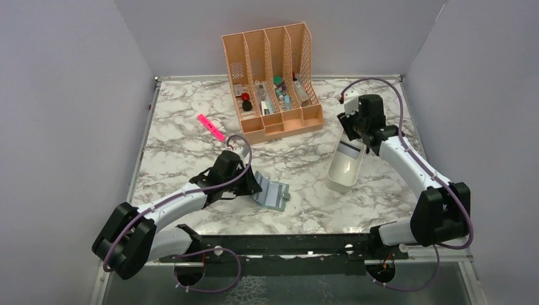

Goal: Put the credit cards into the card holder
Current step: Place the credit card in the storage box.

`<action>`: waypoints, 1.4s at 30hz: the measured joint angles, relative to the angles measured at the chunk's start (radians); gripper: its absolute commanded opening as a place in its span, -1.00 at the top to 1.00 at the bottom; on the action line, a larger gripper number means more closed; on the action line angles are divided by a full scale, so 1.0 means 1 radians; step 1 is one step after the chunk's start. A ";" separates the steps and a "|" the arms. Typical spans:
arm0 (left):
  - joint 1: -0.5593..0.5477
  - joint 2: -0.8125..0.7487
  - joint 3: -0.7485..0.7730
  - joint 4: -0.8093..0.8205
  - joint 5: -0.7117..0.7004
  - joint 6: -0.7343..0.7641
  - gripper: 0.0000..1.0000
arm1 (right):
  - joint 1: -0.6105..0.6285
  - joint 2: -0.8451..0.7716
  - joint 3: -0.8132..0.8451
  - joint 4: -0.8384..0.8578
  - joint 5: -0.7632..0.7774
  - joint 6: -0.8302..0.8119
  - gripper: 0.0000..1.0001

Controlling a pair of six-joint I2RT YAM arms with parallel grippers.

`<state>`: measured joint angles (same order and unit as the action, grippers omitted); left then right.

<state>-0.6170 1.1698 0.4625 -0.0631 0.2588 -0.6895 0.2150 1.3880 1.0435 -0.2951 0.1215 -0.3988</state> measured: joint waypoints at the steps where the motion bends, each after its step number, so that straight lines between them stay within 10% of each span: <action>1: 0.000 -0.003 0.006 -0.004 0.000 0.000 0.49 | -0.001 0.002 -0.003 -0.014 0.000 -0.014 -0.02; 29: 0.002 -0.109 -0.098 0.111 0.063 -0.139 0.48 | -0.040 0.200 -0.085 0.182 -0.002 -0.376 0.03; 42: 0.002 -0.194 -0.124 0.060 0.029 -0.150 0.02 | -0.064 0.296 -0.085 0.264 0.019 -0.446 0.25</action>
<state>-0.6147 0.9756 0.3386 -0.0029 0.2882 -0.8398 0.1505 1.6844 0.9588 -0.0307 0.1410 -0.8444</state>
